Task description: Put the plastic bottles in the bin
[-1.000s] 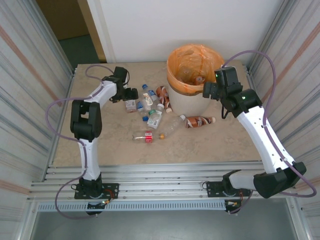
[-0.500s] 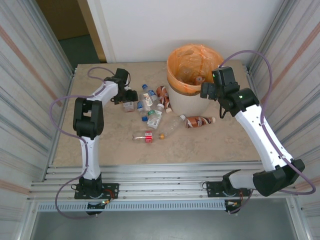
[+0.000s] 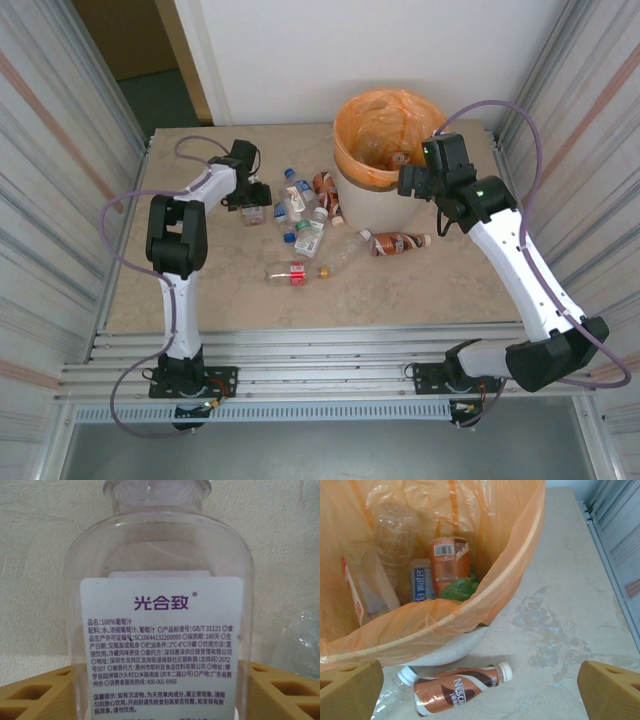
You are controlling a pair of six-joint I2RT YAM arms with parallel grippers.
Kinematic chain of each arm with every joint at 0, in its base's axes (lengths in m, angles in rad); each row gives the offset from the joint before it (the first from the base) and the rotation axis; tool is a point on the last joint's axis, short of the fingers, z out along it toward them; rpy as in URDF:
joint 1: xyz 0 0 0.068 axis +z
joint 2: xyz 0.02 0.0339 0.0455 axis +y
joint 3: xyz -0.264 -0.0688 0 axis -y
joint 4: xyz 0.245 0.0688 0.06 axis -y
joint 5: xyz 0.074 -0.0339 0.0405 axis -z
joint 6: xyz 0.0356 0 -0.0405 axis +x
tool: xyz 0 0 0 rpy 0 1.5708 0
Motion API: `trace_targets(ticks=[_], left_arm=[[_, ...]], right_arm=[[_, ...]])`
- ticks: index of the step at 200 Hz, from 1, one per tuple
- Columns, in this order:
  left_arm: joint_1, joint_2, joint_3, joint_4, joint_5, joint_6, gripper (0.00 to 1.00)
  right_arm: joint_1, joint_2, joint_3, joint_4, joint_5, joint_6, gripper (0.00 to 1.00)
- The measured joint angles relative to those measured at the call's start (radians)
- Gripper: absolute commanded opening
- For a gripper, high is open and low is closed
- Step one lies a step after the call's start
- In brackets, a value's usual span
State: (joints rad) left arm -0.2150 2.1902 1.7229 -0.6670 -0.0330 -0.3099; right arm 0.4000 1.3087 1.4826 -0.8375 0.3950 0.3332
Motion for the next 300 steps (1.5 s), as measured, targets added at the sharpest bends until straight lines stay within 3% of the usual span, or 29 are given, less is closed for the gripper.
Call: trace_targets(ticks=[65, 130, 171, 223, 300], left_arm=[[0.0, -0.003, -0.009, 0.011, -0.006, 0.0, 0.54], [0.007, -0.102, -0.158, 0.061, -0.006, 0.0, 0.51], [0.011, -0.311, -0.33, 0.094, 0.005, 0.0, 0.51], [-0.002, -0.671, -0.561, 0.297, 0.075, 0.007, 0.47], [-0.217, -0.949, -0.806, 0.622, 0.085, 0.159, 0.47]], right_arm=[[0.002, 0.0, -0.002, 0.0, -0.009, 0.0, 0.98], [0.006, 0.0, -0.002, 0.014, -0.06, 0.005, 0.98], [0.006, 0.0, -0.002, 0.048, -0.132, 0.023, 0.98], [0.006, -0.004, -0.002, 0.113, -0.314, 0.059, 0.98], [0.1, 0.051, 0.051, 0.216, -0.562, 0.111, 0.92]])
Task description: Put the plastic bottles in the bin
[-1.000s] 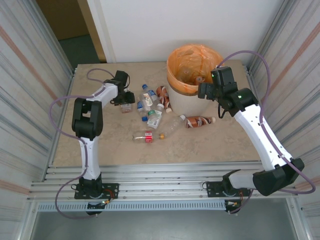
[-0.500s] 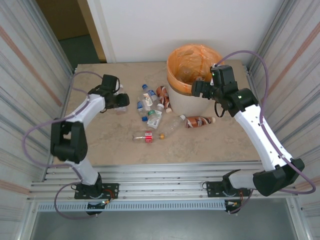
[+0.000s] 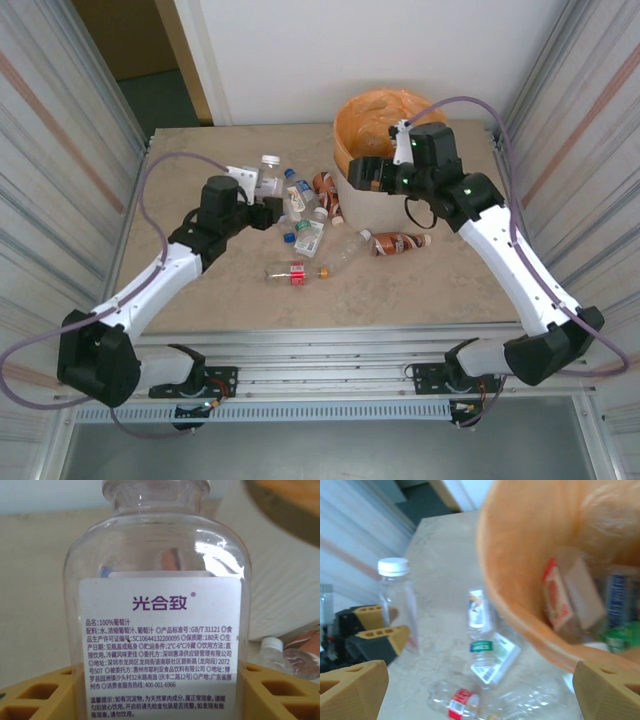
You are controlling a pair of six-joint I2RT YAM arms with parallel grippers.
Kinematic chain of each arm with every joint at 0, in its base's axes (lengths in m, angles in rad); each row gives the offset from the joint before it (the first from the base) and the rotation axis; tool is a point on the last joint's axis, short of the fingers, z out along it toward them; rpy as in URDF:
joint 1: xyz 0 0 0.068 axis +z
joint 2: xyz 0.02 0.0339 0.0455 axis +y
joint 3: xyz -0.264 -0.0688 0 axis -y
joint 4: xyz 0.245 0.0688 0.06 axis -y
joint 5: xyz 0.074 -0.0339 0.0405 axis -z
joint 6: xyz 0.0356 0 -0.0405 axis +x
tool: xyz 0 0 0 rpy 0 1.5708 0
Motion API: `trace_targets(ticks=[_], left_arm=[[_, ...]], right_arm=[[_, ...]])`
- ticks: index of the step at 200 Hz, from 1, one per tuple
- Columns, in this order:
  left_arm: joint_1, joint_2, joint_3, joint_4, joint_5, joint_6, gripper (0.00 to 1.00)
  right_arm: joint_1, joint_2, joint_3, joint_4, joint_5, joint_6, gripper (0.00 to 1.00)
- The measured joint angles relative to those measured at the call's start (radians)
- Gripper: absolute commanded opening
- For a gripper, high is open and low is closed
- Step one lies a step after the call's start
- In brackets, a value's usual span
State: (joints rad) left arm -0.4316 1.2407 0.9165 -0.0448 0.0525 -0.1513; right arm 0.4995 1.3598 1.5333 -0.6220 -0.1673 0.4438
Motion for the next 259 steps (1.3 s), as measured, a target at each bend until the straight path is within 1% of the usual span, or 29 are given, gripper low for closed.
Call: trace_targets(ticks=[62, 91, 106, 189, 203, 213, 224, 234, 243, 259], left_arm=[[-0.134, -0.099, -0.063, 0.193, 0.012, 0.117, 0.47], [-0.159, -0.109, -0.066, 0.236, 0.023, 0.152, 0.47], [-0.162, -0.109, -0.066, 0.243, 0.029, 0.16, 0.47], [-0.174, -0.108, -0.066, 0.259, 0.057, 0.174, 0.48], [-0.174, -0.108, -0.066, 0.259, 0.06, 0.174, 0.48], [-0.174, -0.108, -0.066, 0.259, 0.061, 0.174, 0.49], [-0.174, -0.108, -0.066, 0.259, 0.063, 0.171, 0.51], [-0.174, -0.109, -0.066, 0.259, 0.064, 0.164, 0.55], [-0.174, -0.109, -0.066, 0.259, 0.063, 0.163, 0.62], [-0.174, -0.109, -0.066, 0.259, 0.063, 0.163, 0.78]], right_arm=[[0.111, 0.147, 0.12, 0.033, -0.102, 0.002, 0.9], [0.145, 0.209, 0.166, 0.039, -0.137, 0.001, 0.89], [0.158, 0.235, 0.183, 0.04, -0.153, 0.001, 0.87], [0.176, 0.307, 0.191, 0.084, -0.225, 0.018, 0.62], [0.181, 0.308, 0.191, 0.092, -0.232, 0.02, 0.55], [0.183, 0.309, 0.191, 0.098, -0.235, 0.017, 0.47], [0.186, 0.309, 0.191, 0.103, -0.238, 0.014, 0.4], [0.187, 0.309, 0.191, 0.103, -0.238, 0.004, 0.36], [0.187, 0.309, 0.191, 0.103, -0.239, -0.001, 0.34], [0.187, 0.309, 0.191, 0.104, -0.237, -0.003, 0.31]])
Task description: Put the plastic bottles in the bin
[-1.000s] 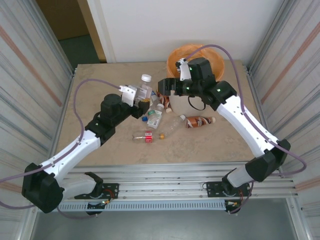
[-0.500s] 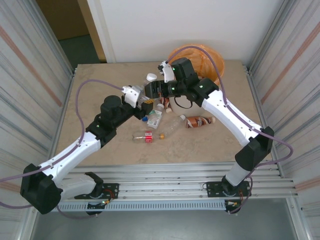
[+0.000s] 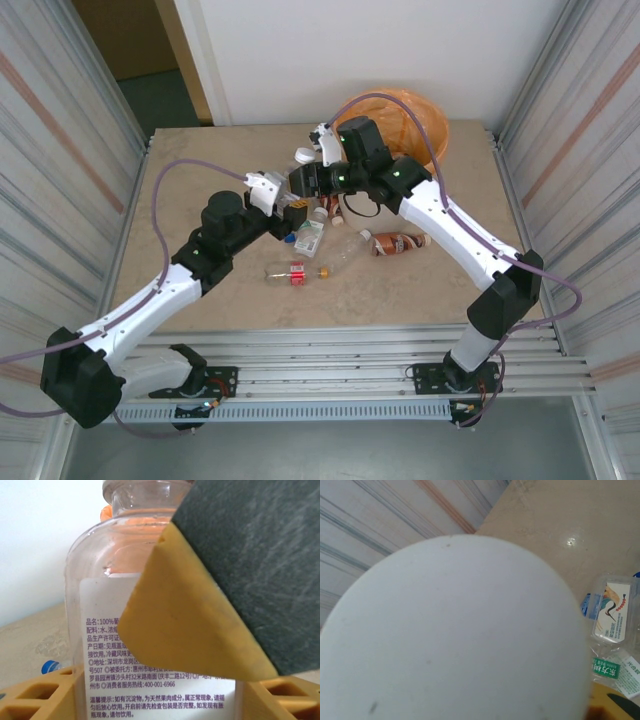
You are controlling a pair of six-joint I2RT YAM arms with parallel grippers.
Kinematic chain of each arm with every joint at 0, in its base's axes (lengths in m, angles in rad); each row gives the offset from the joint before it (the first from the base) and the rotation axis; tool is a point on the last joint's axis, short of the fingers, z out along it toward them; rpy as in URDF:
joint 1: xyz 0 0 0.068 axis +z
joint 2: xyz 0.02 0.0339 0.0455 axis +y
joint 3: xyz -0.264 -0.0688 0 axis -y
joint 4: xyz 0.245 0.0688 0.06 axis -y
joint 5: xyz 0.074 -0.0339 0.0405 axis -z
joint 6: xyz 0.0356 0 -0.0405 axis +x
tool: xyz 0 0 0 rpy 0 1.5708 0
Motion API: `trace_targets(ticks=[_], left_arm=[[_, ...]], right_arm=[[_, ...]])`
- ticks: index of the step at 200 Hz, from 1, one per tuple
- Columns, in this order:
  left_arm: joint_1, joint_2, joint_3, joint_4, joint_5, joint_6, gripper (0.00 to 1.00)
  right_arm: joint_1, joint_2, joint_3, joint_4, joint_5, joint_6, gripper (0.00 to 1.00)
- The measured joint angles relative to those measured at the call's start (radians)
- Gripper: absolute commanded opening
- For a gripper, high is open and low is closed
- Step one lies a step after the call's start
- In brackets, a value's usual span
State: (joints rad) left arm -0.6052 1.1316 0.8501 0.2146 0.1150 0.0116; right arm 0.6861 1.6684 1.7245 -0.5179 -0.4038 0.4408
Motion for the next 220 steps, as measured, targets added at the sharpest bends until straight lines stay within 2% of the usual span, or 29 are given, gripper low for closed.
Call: trace_targets(ticks=[17, 23, 78, 140, 220], left_arm=[[-0.001, -0.003, 0.0, 0.0, 0.0, -0.006, 0.97], [-0.002, -0.006, 0.0, 0.0, 0.001, -0.008, 0.99], [-0.006, -0.133, -0.011, 0.016, 0.016, -0.014, 0.99], [-0.006, -0.298, -0.091, 0.086, -0.043, -0.016, 0.99], [-0.006, -0.319, -0.125, 0.092, -0.193, -0.017, 0.99]], right_arm=[[0.0, 0.0, 0.0, 0.002, 0.01, 0.001, 0.28], [0.0, 0.0, 0.0, 0.001, 0.014, 0.001, 0.28], [-0.004, -0.008, 0.024, -0.05, 0.093, -0.027, 0.26], [-0.031, -0.033, 0.29, -0.196, 0.278, -0.159, 0.27], [-0.22, -0.028, 0.447, -0.293, 0.43, -0.271, 0.28]])
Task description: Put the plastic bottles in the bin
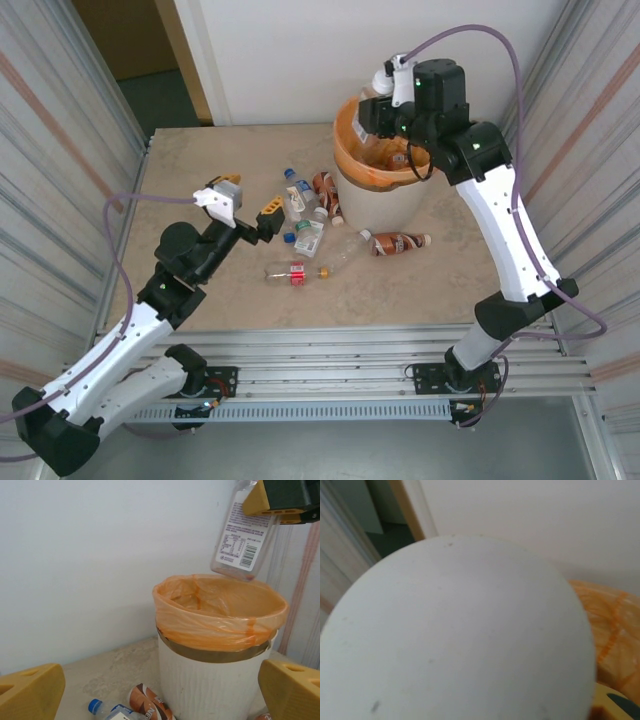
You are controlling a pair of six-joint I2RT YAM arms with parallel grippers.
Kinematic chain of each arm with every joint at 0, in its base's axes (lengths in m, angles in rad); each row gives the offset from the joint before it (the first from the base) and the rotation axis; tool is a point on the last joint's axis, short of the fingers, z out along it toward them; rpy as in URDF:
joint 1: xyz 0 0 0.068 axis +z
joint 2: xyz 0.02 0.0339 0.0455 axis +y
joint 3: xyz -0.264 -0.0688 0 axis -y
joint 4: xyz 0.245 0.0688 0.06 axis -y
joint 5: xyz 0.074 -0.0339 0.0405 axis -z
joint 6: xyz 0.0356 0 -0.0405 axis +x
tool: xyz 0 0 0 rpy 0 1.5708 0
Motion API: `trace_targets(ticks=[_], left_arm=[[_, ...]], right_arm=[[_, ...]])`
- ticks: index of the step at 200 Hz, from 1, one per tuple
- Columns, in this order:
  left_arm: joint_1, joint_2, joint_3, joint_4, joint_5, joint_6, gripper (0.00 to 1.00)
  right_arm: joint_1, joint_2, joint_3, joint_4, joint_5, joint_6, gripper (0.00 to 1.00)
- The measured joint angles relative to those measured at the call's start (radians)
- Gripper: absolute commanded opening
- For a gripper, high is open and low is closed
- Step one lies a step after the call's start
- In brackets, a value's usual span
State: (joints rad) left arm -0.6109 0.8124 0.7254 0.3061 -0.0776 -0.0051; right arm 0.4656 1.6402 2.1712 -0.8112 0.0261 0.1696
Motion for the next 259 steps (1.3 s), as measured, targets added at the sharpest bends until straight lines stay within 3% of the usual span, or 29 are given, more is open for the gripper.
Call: trace_targets(ticks=[58, 124, 198, 235, 259], left_arm=[[0.008, 0.016, 0.0, -0.016, -0.06, -0.025, 0.99], [0.068, 0.047, 0.0, -0.025, -0.073, -0.092, 0.99], [0.08, 0.062, 0.001, -0.044, -0.073, -0.12, 0.99], [0.087, 0.062, 0.001, -0.049, -0.073, -0.129, 0.99], [0.092, 0.063, 0.002, -0.06, -0.074, -0.133, 0.99]], right_arm=[[-0.14, 0.196, 0.175, -0.07, 0.053, -0.08, 0.3], [-0.146, 0.332, 0.21, -0.159, 0.174, -0.162, 0.3], [-0.147, 0.425, 0.21, -0.187, 0.274, -0.204, 0.38], [-0.147, 0.469, 0.21, -0.185, 0.299, -0.208, 0.52], [-0.147, 0.491, 0.21, -0.185, 0.301, -0.212, 0.67]])
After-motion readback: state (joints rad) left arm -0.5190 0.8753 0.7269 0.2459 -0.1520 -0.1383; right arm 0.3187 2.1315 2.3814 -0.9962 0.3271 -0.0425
